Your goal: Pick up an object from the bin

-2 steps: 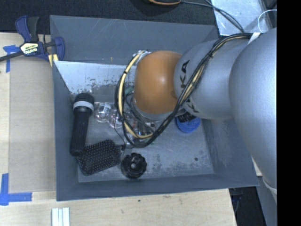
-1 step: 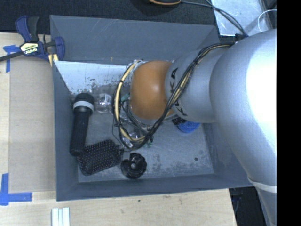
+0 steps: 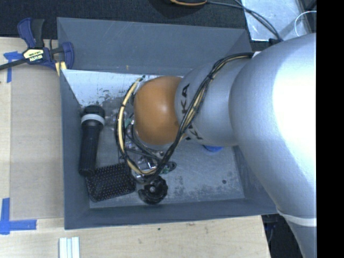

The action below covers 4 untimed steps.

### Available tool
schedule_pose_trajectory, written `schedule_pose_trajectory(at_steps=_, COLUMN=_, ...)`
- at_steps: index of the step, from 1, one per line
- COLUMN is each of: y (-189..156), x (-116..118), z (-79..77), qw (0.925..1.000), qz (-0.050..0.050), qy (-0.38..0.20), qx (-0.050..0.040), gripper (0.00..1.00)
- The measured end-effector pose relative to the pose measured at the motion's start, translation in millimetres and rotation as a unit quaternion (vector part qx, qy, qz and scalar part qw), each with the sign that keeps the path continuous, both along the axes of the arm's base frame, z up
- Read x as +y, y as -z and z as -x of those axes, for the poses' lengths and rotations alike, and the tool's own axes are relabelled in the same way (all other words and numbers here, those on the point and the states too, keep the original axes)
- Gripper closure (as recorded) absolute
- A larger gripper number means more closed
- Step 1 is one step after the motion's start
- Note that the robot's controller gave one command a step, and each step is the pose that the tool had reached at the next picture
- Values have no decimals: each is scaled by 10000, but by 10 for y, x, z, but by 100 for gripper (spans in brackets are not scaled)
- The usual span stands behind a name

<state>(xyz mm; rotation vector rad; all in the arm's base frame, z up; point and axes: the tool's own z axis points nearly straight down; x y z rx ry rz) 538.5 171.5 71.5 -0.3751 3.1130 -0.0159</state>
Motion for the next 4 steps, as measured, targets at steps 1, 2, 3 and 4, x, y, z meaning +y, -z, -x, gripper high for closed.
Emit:
schedule_pose_trajectory(at_steps=1, y=6, x=204, z=-17, qw=9989, qz=137, qy=-448, qx=51, gripper=100)
schedule_pose_trajectory(at_steps=2, y=6, x=205, z=-17, qw=9989, qz=136, qy=-447, qx=50, gripper=100)
schedule_pose_trajectory(at_steps=3, y=-75, x=210, z=-1, qw=9990, qz=118, qy=-433, qx=53, gripper=100)
schedule_pose_trajectory(at_steps=4, y=-298, x=240, z=12, qw=9990, qz=89, qy=-432, qx=58, gripper=100)
